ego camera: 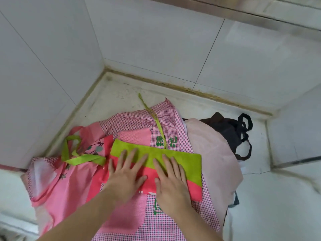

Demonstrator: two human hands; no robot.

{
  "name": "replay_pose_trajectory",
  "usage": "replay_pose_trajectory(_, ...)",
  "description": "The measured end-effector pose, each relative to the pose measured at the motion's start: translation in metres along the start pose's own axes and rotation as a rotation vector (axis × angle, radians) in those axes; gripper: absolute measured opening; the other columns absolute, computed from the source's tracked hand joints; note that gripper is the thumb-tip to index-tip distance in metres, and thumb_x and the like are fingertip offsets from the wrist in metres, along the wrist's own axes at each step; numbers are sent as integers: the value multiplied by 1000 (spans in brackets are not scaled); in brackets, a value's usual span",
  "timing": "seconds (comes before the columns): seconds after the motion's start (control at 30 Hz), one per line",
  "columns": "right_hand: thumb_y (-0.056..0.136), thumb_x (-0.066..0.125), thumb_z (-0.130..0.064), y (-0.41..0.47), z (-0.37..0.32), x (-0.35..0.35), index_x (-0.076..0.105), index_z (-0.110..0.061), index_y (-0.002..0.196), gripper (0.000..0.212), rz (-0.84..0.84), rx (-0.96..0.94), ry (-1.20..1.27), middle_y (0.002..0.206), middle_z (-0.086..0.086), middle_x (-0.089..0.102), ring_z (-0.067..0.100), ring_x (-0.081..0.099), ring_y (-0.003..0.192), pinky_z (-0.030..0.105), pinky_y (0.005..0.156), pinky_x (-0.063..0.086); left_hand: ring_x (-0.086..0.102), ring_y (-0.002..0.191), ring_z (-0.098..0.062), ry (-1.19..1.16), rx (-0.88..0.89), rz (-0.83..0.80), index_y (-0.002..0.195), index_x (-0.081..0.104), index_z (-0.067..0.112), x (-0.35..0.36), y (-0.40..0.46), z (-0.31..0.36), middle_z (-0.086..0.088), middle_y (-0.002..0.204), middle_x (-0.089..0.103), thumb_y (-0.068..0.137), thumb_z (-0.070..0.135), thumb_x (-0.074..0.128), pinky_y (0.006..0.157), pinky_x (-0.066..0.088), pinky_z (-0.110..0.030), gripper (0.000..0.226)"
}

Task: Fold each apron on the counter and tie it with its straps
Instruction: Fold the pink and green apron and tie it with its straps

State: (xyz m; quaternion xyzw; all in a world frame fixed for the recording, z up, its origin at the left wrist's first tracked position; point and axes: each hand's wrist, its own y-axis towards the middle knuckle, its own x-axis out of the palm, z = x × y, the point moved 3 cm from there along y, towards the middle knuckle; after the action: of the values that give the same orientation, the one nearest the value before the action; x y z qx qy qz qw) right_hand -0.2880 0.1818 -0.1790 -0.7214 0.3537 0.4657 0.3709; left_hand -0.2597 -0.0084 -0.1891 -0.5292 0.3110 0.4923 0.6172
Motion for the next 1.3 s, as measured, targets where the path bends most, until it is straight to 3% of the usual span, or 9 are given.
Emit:
replay_pose_trajectory(0.1, 109, 11, -57, -12, 42, 17, -12, -45, 163, 60, -44, 46, -83, 171, -14, -21, 12, -20, 158, 47, 128, -6, -22, 158, -30, 108, -67, 13, 156, -25, 52, 24, -4, -33, 12, 167, -34, 88, 89, 7, 122, 5, -69, 84)
replay_pose_trajectory(0.23, 106, 2, -57, -29, 88, 10, -13, -42, 163, 61, -34, 146, -130, 171, -14, -18, 15, -12, 161, 48, 130, 2, -10, 161, -30, 150, -78, 11, 164, -14, 41, 28, -16, -45, 6, 174, -18, 89, 89, 1, 125, 8, -66, 90)
replay_pose_trajectory(0.4, 101, 19, -48, -10, 62, -17, 11, -20, 168, 72, 59, 300, -98, 175, 5, 1, 28, 1, 162, 52, 130, 11, 1, 161, -33, 95, -14, 64, 165, 21, 32, 6, -9, -11, -4, 173, 12, 93, 73, 34, 127, 6, -64, 85)
replay_pose_trajectory(0.57, 109, 19, -50, -6, 12, 11, -8, -39, 165, 64, -19, -57, -40, 171, -12, -22, 14, -19, 159, 43, 128, -8, -14, 161, -27, 85, 95, 32, 163, -6, 49, 31, -5, 4, 8, 175, -10, 98, 80, 14, 122, 0, -70, 75)
replay_pose_trajectory(0.7, 108, 11, -57, -18, 57, 17, -19, -32, 164, 68, -77, 165, -56, 171, -12, -25, 11, -24, 157, 38, 129, -11, -25, 158, -26, 142, 48, 0, 160, -20, 47, 36, -11, -25, 10, 171, -25, 95, 84, 9, 120, -10, -70, 80)
replay_pose_trajectory(0.83, 93, 70, -42, -25, 84, -12, 27, -12, 160, 85, 82, 448, 38, 160, 12, 32, 32, 28, 148, 45, 124, 28, -36, 154, -24, 71, 27, -19, 159, -23, 46, 26, -14, -19, 6, 169, -33, 93, 82, 16, 122, -15, -67, 85)
replay_pose_trajectory(0.97, 75, 78, -44, -24, 92, -26, 56, -25, 122, 55, 82, 622, 254, 114, 1, 63, 28, 61, 108, 49, 92, 55, -20, 159, -28, 18, -14, 11, 164, -2, 43, 15, -16, -9, 2, 171, -14, 93, 75, 41, 121, -13, -65, 89)
replay_pose_trajectory(1.07, 64, 63, -68, -24, 95, -25, 59, -28, 90, 48, -32, 750, 330, 77, -7, 67, 20, 68, 70, 44, 65, 61, 13, 155, -31, 40, 41, 64, 163, 16, 39, 6, -17, 1, 1, 165, 8, 90, 69, 55, 127, 11, -61, 87)
replay_pose_trajectory(1.3, 93, 66, -23, -29, 86, -62, 58, -22, 85, 11, 31, 689, 485, 78, -2, 65, 18, 61, 71, 34, 58, 41, 42, 135, -22, -118, 84, -32, 161, 19, 41, 10, -20, 9, 3, 147, 35, 94, 59, 60, 114, 41, -42, 80)
